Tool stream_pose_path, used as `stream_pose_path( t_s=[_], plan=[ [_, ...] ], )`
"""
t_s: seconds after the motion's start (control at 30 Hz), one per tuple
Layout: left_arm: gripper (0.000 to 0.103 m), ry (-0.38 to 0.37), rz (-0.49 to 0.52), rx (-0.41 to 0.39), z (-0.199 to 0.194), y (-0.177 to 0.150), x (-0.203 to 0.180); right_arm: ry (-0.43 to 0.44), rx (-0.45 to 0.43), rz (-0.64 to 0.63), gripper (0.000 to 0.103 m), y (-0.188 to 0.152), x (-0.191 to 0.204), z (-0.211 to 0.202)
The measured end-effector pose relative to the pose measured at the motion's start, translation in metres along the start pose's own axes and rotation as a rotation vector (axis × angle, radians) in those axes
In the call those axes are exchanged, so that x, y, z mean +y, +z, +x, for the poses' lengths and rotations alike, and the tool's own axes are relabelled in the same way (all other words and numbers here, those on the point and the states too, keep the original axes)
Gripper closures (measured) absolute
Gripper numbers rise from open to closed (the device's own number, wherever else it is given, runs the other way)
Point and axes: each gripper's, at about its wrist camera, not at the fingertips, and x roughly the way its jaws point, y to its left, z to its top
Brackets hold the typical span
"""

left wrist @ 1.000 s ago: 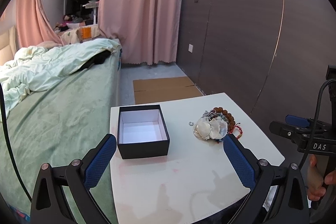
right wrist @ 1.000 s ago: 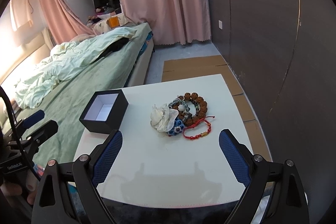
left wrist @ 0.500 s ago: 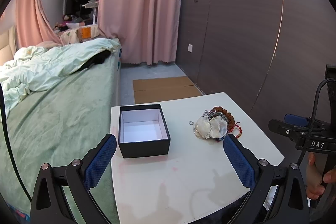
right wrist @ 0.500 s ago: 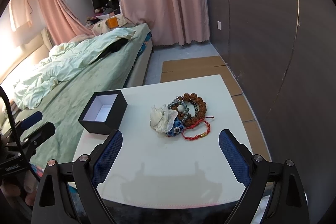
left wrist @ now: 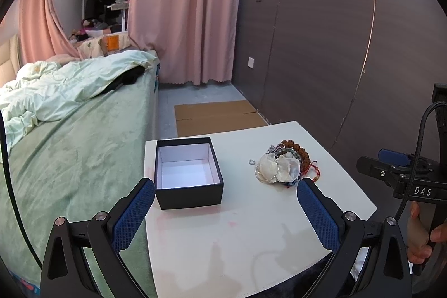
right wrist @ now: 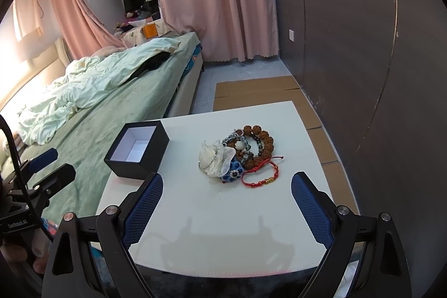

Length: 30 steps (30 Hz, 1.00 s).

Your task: Organize jewelry

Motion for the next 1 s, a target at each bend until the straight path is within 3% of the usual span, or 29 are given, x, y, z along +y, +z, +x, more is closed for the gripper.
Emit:
stream_pose_path(
  t_s=[1.0],
  plan=[
    [0.001, -0.013, -0.029, 0.001, 0.011, 0.009, -0.003, -0.013, -0.002, 0.009, 0.009, 0.006, -0.011, 0.004]
  ],
)
